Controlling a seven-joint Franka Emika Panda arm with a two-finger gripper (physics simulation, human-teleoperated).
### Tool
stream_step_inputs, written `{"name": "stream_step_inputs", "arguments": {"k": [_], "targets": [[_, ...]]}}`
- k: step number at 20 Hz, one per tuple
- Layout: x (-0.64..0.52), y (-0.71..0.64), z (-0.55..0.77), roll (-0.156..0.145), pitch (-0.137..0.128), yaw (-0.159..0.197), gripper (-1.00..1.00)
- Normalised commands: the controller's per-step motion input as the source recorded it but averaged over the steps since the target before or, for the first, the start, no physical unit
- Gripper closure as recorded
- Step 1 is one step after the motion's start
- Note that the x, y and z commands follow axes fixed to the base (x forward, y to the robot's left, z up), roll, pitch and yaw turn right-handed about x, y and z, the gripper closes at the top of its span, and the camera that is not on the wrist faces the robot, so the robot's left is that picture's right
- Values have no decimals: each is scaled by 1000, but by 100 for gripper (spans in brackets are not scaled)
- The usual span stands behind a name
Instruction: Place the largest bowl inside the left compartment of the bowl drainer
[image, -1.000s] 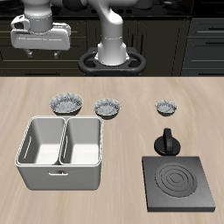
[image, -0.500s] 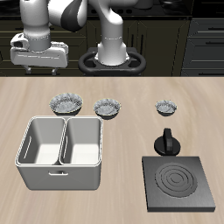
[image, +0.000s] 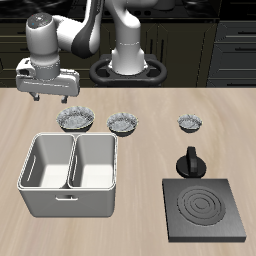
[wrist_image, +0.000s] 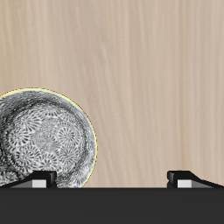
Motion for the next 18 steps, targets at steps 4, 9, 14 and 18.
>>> {"name": "stream_step_inputs", "arguments": {"k": [4,9,14,18], "targets": [[-13,-25,-456,1,65,-40,-100],[-14,14,-337,5,52,-30,-100],[-23,80,-371,18,55,-16,-100],[-9,113,-381,40,72,-17,-100]]}}
